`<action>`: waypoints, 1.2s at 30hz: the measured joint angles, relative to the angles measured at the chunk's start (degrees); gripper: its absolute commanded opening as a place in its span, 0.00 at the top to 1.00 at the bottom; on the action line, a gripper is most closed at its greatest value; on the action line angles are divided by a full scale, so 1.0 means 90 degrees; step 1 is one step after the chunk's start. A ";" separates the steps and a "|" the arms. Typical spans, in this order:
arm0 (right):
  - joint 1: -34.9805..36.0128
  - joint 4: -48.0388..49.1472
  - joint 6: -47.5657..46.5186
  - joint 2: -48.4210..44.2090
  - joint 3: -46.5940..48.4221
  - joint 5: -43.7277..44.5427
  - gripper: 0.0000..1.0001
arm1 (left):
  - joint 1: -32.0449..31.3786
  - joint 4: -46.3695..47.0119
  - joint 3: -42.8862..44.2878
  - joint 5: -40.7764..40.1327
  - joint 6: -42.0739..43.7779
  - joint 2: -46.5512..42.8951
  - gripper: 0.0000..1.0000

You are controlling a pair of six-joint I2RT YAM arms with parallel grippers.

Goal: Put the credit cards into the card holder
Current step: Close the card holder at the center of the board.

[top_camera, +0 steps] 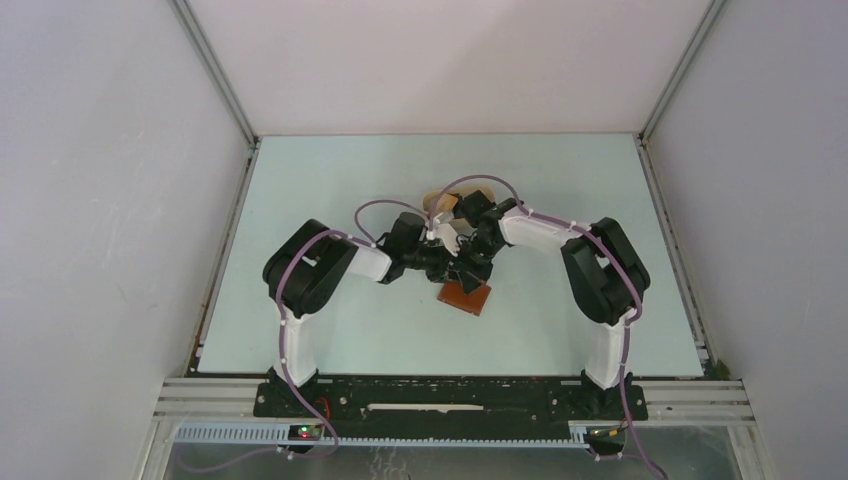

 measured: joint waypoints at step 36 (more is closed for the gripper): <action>0.0291 0.0631 0.0024 -0.0474 -0.0656 0.0828 1.00 | 0.0024 0.0245 -0.0083 0.0066 -0.0102 0.0036 0.97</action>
